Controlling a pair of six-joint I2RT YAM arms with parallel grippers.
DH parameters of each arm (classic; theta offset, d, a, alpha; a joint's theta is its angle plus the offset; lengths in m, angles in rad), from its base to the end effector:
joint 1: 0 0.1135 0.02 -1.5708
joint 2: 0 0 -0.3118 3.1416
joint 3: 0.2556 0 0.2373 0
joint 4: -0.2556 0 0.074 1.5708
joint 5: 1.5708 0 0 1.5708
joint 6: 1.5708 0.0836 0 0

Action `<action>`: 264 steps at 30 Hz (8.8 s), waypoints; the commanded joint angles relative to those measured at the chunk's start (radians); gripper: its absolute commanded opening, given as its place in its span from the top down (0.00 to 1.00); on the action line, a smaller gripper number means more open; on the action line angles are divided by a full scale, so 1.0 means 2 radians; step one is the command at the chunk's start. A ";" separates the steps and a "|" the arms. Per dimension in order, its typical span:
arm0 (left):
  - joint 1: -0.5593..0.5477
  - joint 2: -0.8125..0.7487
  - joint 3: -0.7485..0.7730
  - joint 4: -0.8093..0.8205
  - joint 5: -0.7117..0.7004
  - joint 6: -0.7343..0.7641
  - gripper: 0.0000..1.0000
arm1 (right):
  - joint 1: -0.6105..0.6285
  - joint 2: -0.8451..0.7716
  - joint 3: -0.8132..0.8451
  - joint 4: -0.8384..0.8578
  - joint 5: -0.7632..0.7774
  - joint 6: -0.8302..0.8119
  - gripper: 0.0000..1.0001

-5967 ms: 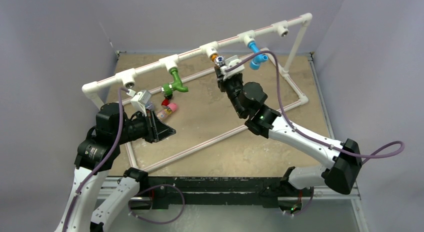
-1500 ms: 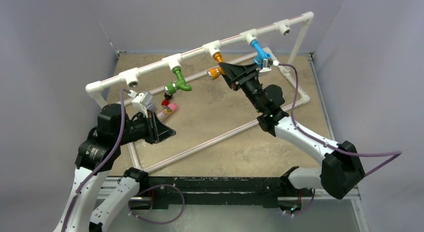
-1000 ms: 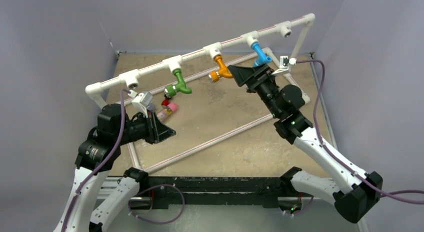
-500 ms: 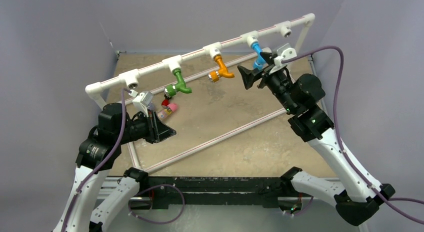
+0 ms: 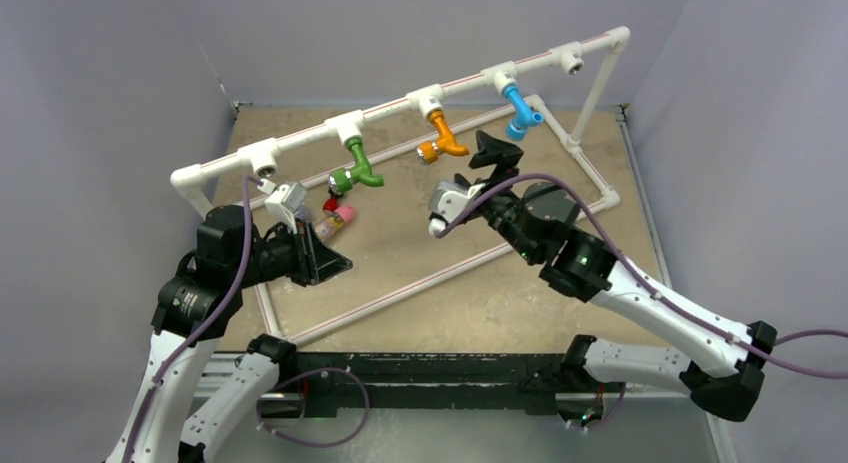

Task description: Install the water faucets

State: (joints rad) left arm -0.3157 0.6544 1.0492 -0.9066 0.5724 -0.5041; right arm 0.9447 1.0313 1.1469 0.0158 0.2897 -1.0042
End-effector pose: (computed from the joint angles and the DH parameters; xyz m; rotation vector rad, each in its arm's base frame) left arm 0.0689 -0.0701 0.3763 0.1662 2.1727 -1.0804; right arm 0.1563 0.1754 0.4873 -1.0497 1.0002 -0.2571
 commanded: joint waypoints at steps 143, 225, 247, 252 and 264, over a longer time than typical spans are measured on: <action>-0.003 0.008 -0.003 0.010 -0.002 0.024 0.85 | -0.005 0.172 -0.021 0.366 0.201 -0.016 1.00; -0.003 0.002 -0.014 0.010 0.003 0.023 0.85 | -0.008 0.008 0.020 -0.021 0.015 -0.110 0.13; -0.003 -0.004 -0.011 -0.001 0.001 0.023 0.85 | 0.006 0.125 -0.028 0.250 0.084 -0.264 0.37; -0.003 -0.004 -0.011 -0.001 0.001 0.024 0.85 | 0.007 0.137 -0.028 0.264 0.089 -0.231 0.71; -0.003 0.002 -0.013 0.008 0.002 0.024 0.85 | 0.006 0.128 -0.027 0.265 0.098 0.208 1.00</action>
State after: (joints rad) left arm -0.3168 0.6525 1.0176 -0.9108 0.5720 -0.4751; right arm 0.9546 1.3014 1.0576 0.5262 0.4816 -1.0702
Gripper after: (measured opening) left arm 0.154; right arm 0.300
